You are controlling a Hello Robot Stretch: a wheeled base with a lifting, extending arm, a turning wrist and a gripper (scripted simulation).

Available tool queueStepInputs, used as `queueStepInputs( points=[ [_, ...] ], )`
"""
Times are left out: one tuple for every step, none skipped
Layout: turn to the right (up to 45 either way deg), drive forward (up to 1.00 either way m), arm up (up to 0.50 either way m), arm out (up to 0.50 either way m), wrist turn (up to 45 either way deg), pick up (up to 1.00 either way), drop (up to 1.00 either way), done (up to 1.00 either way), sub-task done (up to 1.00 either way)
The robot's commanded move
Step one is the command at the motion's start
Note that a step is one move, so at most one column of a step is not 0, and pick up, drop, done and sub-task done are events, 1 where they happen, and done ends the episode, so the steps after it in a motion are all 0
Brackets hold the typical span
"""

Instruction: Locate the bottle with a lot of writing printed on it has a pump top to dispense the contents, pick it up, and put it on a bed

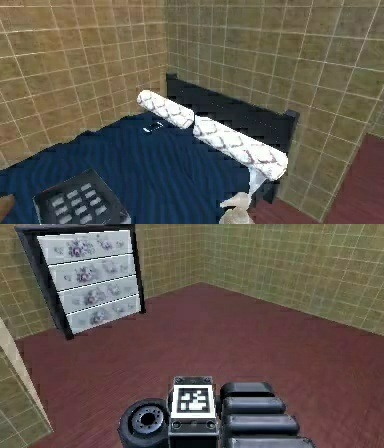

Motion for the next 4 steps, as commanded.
queueStepInputs(
  points=[
    [-45.0, 0.00, 0.00, 0.00, 0.0, 0.00, 0.00, 0.00, 0.00],
    [-45.0, 0.00, 0.00, 0.00, 0.0, 0.00, 0.00, 0.00, 0.00],
    [-24.0, 0.00, 0.00, 0.00, 0.0, 0.00, 0.00, 0.00, 0.00],
    [0.0, 0.00, 0.00, 0.48, 0.0, 0.00, 0.00, 0.00, 0.00]
  ],
)
